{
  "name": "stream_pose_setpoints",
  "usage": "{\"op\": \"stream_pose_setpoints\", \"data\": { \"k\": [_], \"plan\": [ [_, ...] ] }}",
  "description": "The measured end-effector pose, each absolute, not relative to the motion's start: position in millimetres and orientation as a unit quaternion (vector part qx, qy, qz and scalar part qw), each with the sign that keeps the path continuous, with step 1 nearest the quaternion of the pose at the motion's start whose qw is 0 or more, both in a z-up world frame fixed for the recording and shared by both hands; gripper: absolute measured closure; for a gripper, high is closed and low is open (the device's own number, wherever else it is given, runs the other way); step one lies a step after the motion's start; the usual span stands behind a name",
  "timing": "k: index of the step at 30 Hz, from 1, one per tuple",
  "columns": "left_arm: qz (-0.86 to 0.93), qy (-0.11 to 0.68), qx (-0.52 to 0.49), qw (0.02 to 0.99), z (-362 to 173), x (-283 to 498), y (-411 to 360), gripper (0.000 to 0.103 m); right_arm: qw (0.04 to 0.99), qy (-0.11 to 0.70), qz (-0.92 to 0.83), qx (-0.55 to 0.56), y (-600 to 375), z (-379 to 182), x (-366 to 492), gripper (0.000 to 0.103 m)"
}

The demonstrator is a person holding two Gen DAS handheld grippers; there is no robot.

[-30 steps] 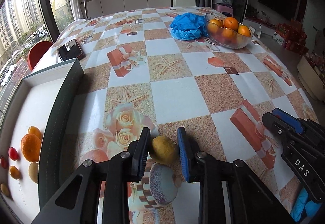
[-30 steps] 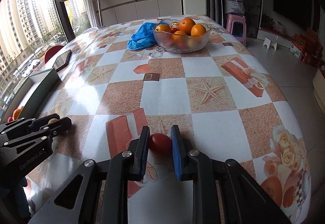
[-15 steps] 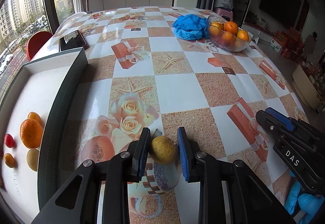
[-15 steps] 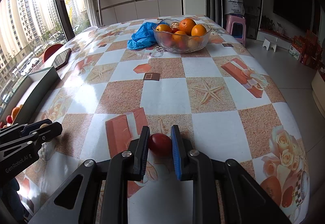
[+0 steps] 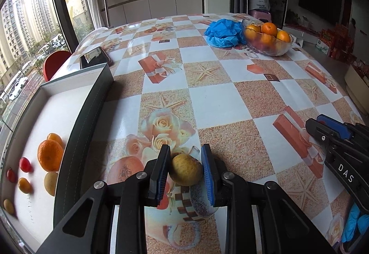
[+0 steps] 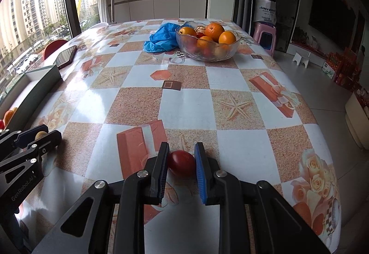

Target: Organize fruits

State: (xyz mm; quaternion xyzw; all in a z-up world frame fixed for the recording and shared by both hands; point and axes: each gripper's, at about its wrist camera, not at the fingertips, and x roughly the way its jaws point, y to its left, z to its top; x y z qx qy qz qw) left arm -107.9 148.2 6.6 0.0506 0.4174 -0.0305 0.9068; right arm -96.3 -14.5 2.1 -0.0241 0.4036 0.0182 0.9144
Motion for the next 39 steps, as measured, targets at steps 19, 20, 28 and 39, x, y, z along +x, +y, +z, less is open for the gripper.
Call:
{"op": "stream_pose_setpoints", "data": {
  "k": [19,20,28,39],
  "plan": [
    [-0.04,0.426,0.012,0.904,0.9,-103.4,159.2,0.02,0.904,0.426,0.017,-0.011,-18.5,-0.5,-89.4,0.02],
    [-0.04,0.426,0.012,0.904,0.9,-103.4,159.3,0.02,0.904,0.428,0.019,-0.013,-17.6,-0.8,-89.0,0.02],
    [-0.052,0.443,0.015,0.895,-2.4,-99.8,152.1,0.0,0.902,0.431,0.023,-0.016,-15.1,-1.3,-87.7,0.016],
    [-0.052,0.443,0.014,0.895,-2.7,-100.2,152.2,0.0,0.902,0.431,0.023,-0.016,-15.0,-1.4,-87.5,0.015]
  ]
}}
